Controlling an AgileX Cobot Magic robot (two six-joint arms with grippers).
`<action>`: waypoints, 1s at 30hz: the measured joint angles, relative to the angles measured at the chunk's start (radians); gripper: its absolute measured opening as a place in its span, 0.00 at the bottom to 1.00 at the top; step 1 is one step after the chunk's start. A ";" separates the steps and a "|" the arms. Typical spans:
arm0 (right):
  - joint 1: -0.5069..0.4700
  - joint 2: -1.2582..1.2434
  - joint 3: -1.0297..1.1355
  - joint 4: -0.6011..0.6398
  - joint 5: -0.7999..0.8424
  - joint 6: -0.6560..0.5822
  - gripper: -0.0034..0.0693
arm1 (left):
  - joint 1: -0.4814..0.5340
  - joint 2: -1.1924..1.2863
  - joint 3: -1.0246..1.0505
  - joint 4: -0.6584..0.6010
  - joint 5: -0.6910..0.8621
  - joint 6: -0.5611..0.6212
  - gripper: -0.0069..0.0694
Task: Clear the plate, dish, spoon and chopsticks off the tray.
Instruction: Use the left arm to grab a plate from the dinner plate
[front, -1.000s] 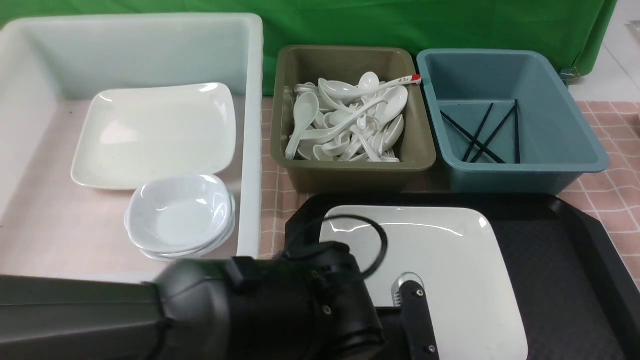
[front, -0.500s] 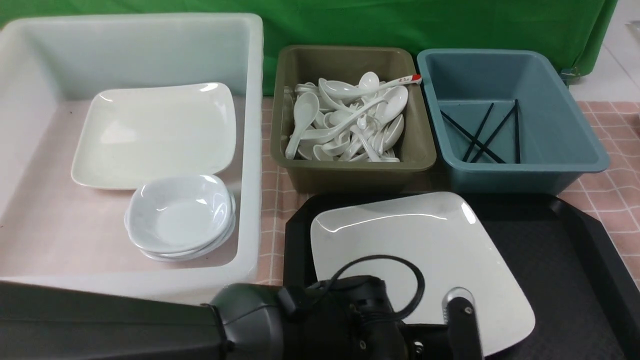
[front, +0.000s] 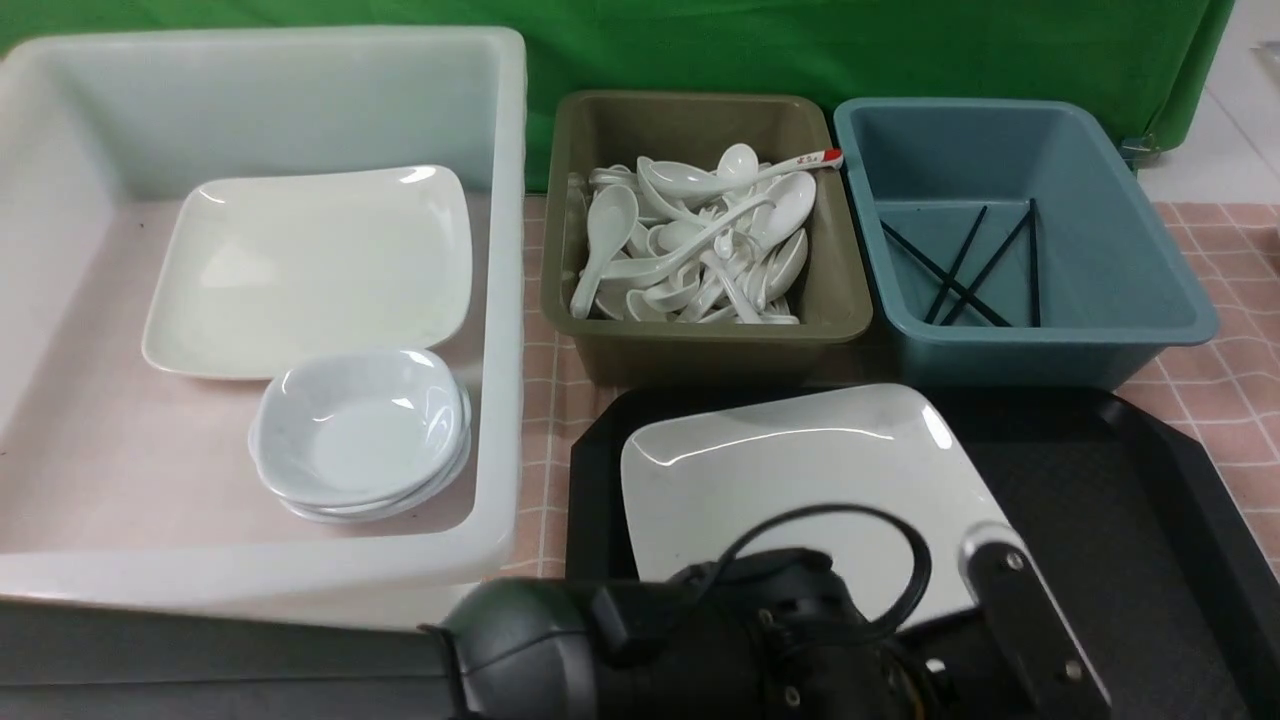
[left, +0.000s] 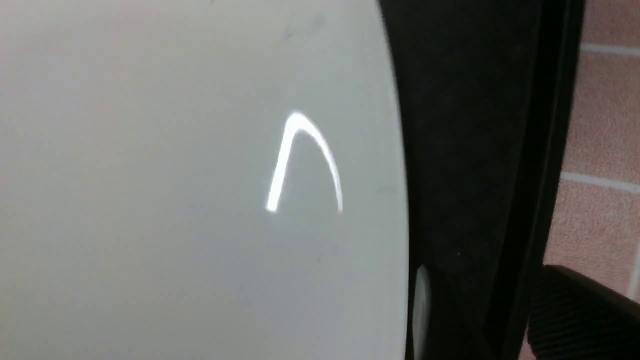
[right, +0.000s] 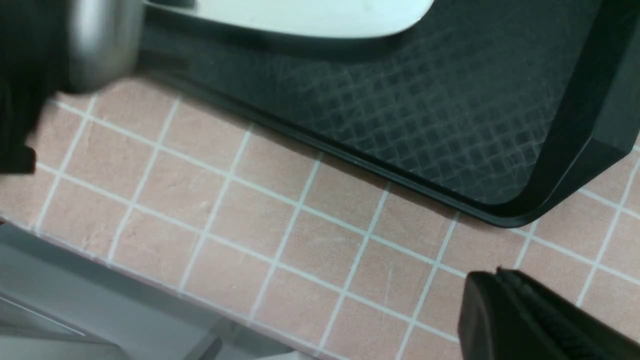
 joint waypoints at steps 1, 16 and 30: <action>0.000 0.000 0.000 0.000 0.000 0.000 0.09 | 0.007 -0.017 -0.023 -0.010 0.054 -0.100 0.45; 0.000 0.000 0.000 0.000 -0.002 0.000 0.09 | 0.148 -0.103 0.203 -0.552 0.065 -0.447 0.10; 0.000 0.000 0.000 0.012 -0.002 -0.001 0.09 | 0.157 -0.226 0.437 -0.818 -0.395 -0.616 0.22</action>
